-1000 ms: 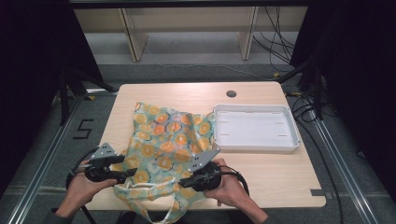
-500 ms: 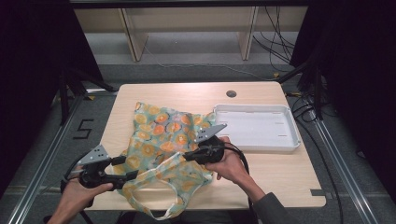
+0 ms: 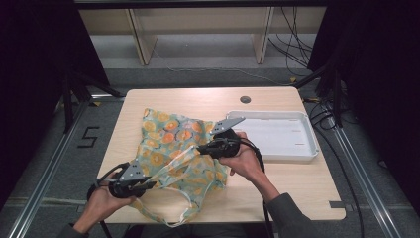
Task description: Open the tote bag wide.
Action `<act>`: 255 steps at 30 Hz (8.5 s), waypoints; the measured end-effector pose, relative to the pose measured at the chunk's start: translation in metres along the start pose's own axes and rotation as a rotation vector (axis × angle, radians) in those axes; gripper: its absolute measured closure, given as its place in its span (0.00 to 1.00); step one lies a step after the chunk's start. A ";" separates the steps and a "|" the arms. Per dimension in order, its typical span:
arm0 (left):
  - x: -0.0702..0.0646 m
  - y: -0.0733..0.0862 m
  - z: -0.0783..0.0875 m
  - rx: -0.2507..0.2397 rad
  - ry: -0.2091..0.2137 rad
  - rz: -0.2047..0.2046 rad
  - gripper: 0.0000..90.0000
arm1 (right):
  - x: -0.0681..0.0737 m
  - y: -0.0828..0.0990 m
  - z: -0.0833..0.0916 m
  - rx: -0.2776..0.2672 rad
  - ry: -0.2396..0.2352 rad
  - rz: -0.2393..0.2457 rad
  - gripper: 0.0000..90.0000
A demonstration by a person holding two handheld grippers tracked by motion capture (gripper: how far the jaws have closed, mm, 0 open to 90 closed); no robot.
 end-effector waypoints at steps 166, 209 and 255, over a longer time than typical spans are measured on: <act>0.048 -0.050 -0.067 0.118 -0.092 -0.159 0.99 | -0.041 0.012 -0.011 0.102 0.159 -0.025 1.00; 0.086 -0.067 -0.069 0.114 0.028 0.122 0.99 | -0.015 0.037 -0.024 0.382 0.181 0.068 1.00; -0.009 -0.036 -0.035 0.085 0.021 0.080 0.62 | 0.010 0.053 -0.030 0.343 0.118 0.132 0.74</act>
Point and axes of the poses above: each handheld gripper's, and its own axes: z roughly backward along the jaws, y roughly out of its underside, x roughly to its left, the point moved 2 cm from there along -z, roughly forward along the jaws, and after that the axes turned 11 degrees about z, right-handed, at the moved point
